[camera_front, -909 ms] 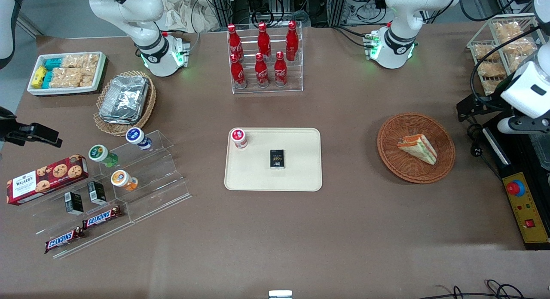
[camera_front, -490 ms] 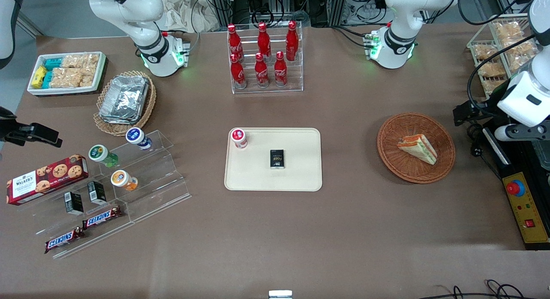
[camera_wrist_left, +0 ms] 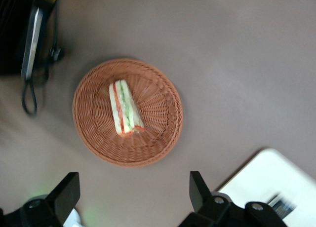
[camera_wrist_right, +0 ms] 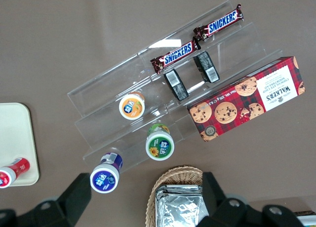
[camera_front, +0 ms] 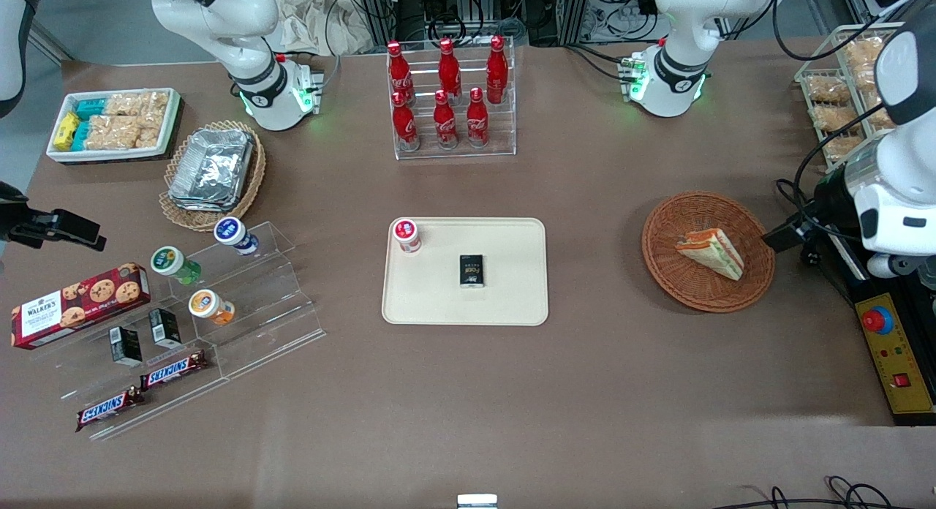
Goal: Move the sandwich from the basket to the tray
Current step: 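Move the open left gripper over the sandwich in the wicker basket, then lower the left gripper around the sandwich and close on it, then lift the sandwich up out of the basket with the left gripper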
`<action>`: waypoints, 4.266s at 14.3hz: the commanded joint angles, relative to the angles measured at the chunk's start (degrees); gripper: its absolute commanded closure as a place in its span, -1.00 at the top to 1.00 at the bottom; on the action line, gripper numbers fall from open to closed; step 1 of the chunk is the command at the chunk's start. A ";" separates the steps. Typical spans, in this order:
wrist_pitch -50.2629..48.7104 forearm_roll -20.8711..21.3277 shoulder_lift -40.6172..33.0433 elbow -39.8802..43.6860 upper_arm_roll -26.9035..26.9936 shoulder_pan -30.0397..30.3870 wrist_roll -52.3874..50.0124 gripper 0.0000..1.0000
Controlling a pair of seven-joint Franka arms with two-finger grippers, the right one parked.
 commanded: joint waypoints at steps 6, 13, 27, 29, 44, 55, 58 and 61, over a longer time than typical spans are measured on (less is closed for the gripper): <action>17.28 -1.00 -7.33 -22.09 -0.10 0.38 -15.82 0.98; 38.84 -0.65 -11.40 -40.24 0.17 0.56 -15.91 0.97; 64.08 -0.12 -4.90 -53.43 5.79 0.47 -8.44 0.96; 66.10 -0.12 -4.19 -54.57 5.79 0.47 -8.44 0.96; 68.66 -3.72 -1.82 -55.81 5.35 -0.32 -8.97 0.70; 63.15 -3.63 -4.71 -54.41 5.09 -0.50 -3.35 -1.00; 55.68 -3.20 -8.31 -51.51 5.09 -0.49 0.25 -1.00; 47.51 -3.02 -10.86 -47.56 4.57 -0.93 4.91 -1.00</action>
